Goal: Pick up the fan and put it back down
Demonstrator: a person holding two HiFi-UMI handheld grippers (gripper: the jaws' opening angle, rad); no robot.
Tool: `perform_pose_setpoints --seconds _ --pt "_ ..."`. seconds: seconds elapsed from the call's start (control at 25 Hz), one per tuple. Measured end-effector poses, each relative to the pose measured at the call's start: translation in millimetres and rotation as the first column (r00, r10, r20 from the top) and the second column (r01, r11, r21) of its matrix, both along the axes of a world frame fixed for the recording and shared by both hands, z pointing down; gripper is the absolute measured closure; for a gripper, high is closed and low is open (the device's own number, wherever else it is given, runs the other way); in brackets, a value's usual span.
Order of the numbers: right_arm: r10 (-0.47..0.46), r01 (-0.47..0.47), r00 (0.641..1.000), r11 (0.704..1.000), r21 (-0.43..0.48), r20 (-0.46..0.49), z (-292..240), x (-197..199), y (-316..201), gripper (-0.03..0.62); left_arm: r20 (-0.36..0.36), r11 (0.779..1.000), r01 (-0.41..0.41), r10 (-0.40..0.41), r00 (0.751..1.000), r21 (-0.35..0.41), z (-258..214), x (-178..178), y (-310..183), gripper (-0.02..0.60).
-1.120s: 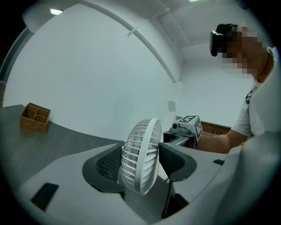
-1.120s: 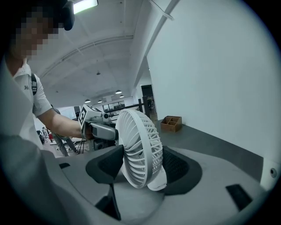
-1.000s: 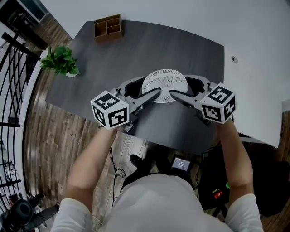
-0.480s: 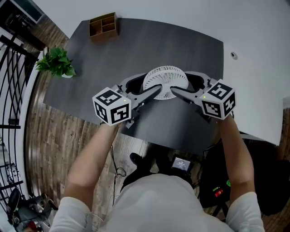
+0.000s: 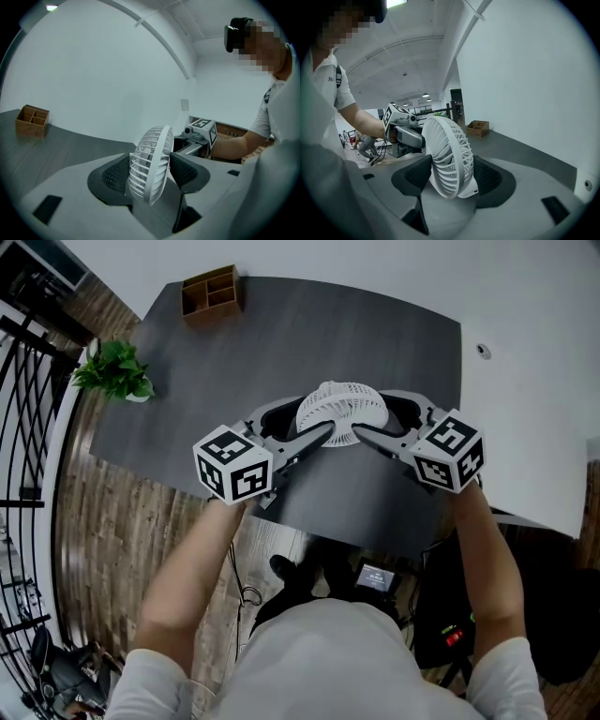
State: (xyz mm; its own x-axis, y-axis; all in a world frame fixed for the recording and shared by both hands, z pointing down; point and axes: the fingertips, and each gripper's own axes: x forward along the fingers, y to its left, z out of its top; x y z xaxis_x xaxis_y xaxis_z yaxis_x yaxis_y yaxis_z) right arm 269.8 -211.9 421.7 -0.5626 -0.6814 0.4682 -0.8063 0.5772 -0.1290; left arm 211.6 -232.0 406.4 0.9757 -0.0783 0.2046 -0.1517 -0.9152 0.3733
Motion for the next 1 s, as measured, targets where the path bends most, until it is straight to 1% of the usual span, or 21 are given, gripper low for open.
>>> perform_pose_setpoints --seconds 0.12,0.28,0.48,0.76,1.0 --pt "0.004 -0.004 1.0 1.0 -0.001 0.01 1.1 -0.1 1.9 0.31 0.008 1.0 -0.008 0.008 1.0 -0.018 0.3 0.1 1.7 0.304" --pt "0.02 -0.02 0.999 1.0 -0.014 0.027 4.2 -0.8 2.0 0.31 0.015 1.0 -0.002 0.002 1.0 -0.019 2.2 -2.0 1.8 0.302" --pt "0.059 -0.058 0.997 0.998 -0.027 0.041 6.6 1.1 3.3 0.31 -0.007 1.0 0.016 -0.016 1.0 -0.015 -3.4 -7.1 0.7 0.302" --pt "0.109 -0.109 0.994 0.994 -0.011 0.016 2.9 4.8 8.4 0.31 -0.024 0.999 0.045 -0.044 0.999 0.002 -14.9 -16.2 2.4 0.302" --pt "0.163 -0.163 0.986 0.987 0.005 0.043 -6.2 11.2 9.9 0.31 -0.031 0.998 0.07 -0.07 0.997 0.005 -19.7 -25.3 3.5 0.304"
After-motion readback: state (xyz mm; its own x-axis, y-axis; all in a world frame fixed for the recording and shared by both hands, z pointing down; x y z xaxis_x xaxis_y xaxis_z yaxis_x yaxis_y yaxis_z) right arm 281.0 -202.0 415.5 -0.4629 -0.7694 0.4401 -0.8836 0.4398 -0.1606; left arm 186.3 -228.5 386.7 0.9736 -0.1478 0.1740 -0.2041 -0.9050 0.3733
